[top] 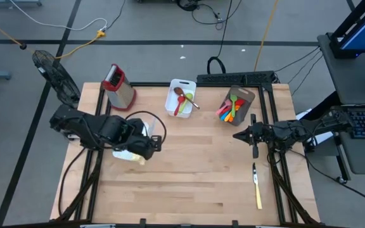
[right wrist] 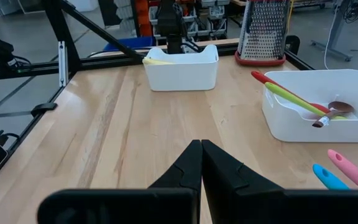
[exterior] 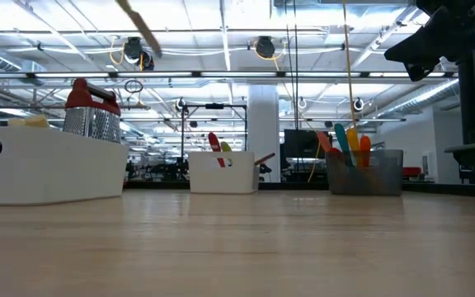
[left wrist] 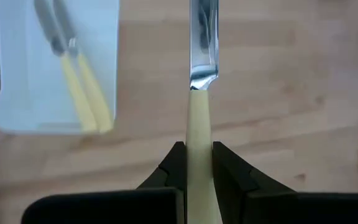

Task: Pick & Place Kitchen Items
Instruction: Put the yellow knife into the bottom white bin

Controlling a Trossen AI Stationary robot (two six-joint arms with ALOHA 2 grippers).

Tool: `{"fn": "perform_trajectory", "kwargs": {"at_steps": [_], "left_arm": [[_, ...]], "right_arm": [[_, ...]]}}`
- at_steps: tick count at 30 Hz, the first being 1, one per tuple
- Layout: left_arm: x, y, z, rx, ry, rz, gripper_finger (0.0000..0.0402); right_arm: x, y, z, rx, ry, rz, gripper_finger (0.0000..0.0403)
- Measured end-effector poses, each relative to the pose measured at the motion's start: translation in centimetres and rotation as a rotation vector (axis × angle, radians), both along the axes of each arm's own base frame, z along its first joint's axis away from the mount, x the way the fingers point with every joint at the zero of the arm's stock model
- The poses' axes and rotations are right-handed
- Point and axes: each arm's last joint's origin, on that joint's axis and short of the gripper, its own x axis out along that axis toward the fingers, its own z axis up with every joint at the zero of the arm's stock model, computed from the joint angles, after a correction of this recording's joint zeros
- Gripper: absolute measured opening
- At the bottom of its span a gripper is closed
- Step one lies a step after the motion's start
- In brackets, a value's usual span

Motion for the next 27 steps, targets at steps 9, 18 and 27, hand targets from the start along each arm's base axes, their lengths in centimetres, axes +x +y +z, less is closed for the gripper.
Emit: {"fn": "perform_trajectory", "kwargs": {"at_steps": [9, 18, 27], "left_arm": [[-2.6, 0.8, -5.3, -0.182, 0.279, 0.084, 0.0035], [-6.6, 2.7, -6.8, -0.230, 0.333, 0.191, 0.0035], [-6.8, 4.9, -8.0, -0.238, 0.363, 0.161, 0.0035]], "right_arm": [[0.0, 0.0, 0.0, 0.000, 0.001, 0.000, 0.0004], [0.0, 0.0, 0.0, 0.000, 0.002, 0.000, 0.0004], [0.0, 0.0, 0.0, -0.001, 0.002, 0.000, 0.0004]]}}
